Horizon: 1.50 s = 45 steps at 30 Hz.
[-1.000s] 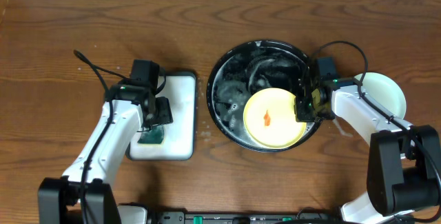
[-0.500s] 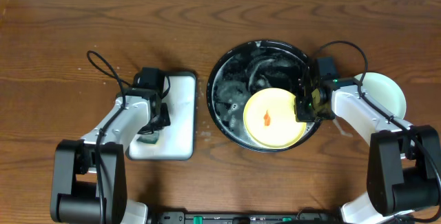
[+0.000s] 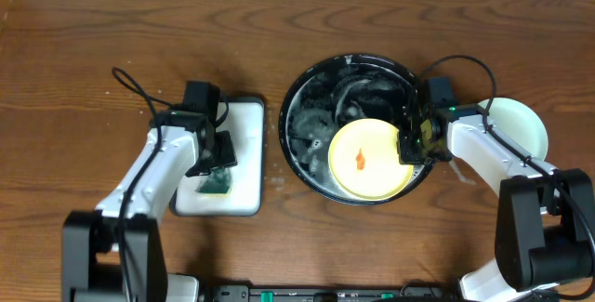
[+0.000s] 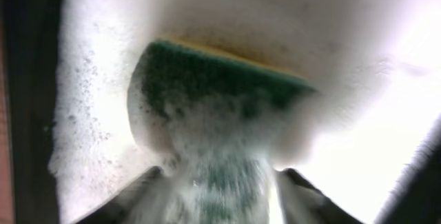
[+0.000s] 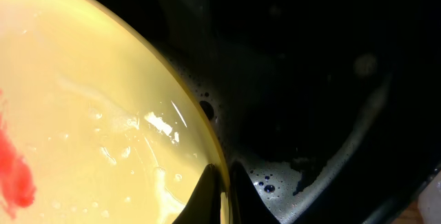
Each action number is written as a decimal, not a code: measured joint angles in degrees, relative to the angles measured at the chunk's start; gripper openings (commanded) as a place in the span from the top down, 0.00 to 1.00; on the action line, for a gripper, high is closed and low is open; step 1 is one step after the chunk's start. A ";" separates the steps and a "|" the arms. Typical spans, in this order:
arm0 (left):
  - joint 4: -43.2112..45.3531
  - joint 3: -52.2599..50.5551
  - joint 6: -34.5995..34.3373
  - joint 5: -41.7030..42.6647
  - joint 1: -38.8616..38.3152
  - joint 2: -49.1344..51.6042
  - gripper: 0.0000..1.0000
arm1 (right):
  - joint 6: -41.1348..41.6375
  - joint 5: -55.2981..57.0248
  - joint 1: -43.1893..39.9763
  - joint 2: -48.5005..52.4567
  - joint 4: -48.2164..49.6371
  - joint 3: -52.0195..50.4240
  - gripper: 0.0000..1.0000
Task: Clean dirty plates on tray and stack at the side
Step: 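Grasp the green sponge in the foam tray with the left gripper, then carry the sponge with the left gripper onto the yellow plate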
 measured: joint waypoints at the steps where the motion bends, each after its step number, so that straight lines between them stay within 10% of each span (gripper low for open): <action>1: -0.09 0.09 0.13 0.37 0.00 -0.61 0.37 | 0.00 0.02 0.00 0.00 0.00 0.00 0.99; 13: 2.71 -2.71 0.13 -3.67 0.00 -1.05 0.38 | 0.00 0.02 0.00 0.00 -0.07 0.02 0.99; 24: 13.66 -10.32 -0.20 -4.85 -0.11 -1.40 0.91 | 0.00 0.00 0.00 0.00 -0.09 0.02 0.99; 45: -6.10 11.56 0.57 7.02 -1.90 -2.16 0.93 | -0.02 -0.02 0.02 0.00 0.00 0.02 0.99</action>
